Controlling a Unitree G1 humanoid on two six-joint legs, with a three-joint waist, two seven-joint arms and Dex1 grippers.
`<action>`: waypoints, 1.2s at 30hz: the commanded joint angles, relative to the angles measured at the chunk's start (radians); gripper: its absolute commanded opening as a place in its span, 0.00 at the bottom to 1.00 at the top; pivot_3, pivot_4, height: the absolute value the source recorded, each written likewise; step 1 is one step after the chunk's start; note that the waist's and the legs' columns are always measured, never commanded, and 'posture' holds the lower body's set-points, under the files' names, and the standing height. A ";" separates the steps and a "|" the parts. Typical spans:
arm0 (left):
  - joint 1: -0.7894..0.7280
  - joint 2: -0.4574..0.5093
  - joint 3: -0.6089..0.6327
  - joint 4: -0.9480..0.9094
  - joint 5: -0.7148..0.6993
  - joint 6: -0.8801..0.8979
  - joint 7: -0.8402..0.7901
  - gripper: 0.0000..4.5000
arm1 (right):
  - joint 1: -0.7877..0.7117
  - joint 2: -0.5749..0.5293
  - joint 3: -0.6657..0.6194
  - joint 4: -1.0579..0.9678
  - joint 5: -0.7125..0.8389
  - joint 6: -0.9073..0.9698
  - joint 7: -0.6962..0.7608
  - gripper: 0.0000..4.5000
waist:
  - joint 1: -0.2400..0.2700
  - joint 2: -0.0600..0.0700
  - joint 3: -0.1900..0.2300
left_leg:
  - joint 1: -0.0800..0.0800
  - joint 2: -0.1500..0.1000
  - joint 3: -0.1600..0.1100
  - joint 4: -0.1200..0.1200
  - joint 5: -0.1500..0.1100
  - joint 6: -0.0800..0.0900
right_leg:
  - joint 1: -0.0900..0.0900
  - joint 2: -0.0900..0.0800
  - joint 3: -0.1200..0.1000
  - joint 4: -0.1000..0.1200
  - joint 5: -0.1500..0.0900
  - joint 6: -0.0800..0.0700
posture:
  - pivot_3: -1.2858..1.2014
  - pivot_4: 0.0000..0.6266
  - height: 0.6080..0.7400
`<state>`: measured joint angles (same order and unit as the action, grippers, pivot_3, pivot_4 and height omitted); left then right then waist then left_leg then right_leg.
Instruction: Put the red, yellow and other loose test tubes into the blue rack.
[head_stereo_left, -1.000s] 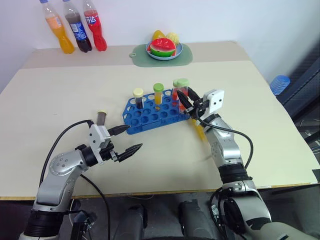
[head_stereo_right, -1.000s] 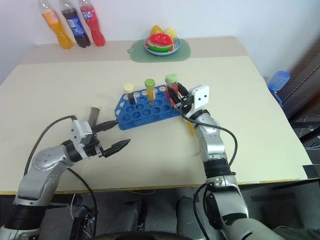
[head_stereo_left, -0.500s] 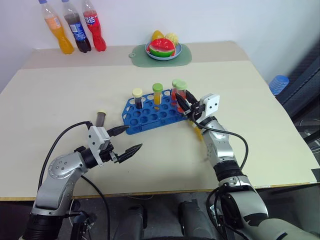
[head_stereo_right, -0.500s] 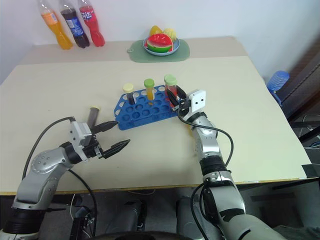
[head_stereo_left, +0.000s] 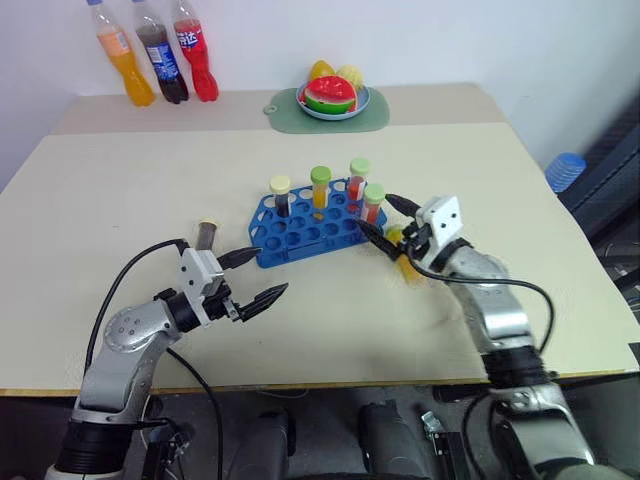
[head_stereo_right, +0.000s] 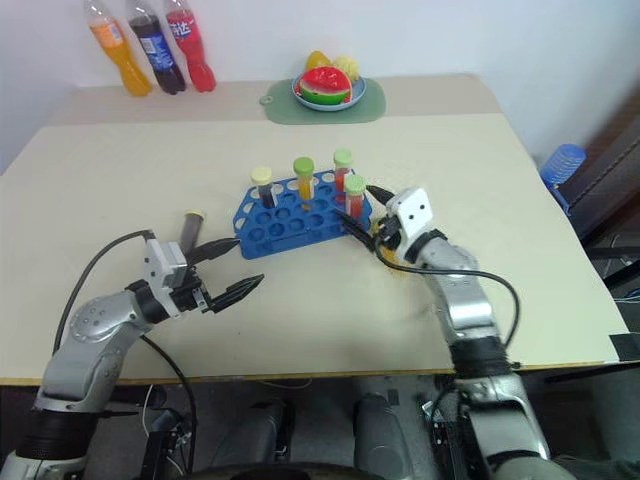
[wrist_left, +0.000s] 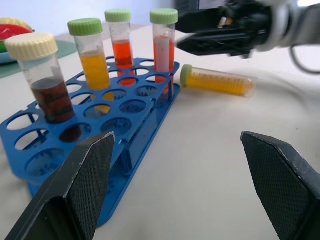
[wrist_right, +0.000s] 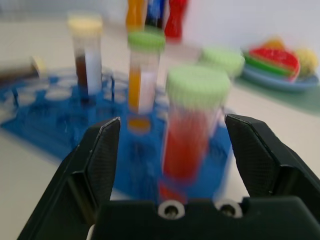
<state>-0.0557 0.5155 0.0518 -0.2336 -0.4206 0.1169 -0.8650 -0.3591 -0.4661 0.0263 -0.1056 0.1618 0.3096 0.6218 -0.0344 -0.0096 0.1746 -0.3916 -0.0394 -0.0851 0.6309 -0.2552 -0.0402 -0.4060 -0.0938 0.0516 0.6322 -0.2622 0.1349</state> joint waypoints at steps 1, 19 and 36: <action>-0.013 -0.011 -0.009 0.007 0.013 -0.027 0.001 0.94 | 0.019 -0.116 -0.029 -0.230 0.057 0.319 0.021 0.81 | -0.001 0.000 0.000 | 0.000 0.000 0.000 0.000 0.000 0.000 | 0.000 0.000 0.000 0.000 0.000 0.000 | 0.52 0.24 1.00; -0.012 -0.048 -0.058 0.026 0.039 -0.042 0.007 0.94 | -0.462 -0.165 -0.006 0.114 0.232 1.230 -0.038 0.81 | 0.016 0.000 0.000 | -0.002 0.000 0.002 0.001 -0.001 0.001 | 0.000 -0.001 -0.001 -0.002 0.000 0.000 | 0.52 0.24 1.00; 0.055 -0.025 -0.036 -0.036 0.036 -0.016 0.057 0.94 | -0.574 -0.133 0.287 0.420 0.138 1.022 0.050 0.18 | 0.009 -0.003 -0.002 | 0.000 0.000 0.001 0.001 -0.001 0.001 | 0.001 0.000 -0.001 -0.001 0.000 0.000 | 0.52 0.24 1.00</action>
<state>-0.0036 0.4788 -0.0123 -0.2360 -0.3753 0.1032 -0.8099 -0.9557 -0.5912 0.2745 0.3271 0.3221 1.3648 0.6624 -0.0253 -0.0127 0.1726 -0.3916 -0.0389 -0.0837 0.6316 -0.2557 -0.0392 -0.4052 -0.0934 0.0508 0.6308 -0.2620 0.1350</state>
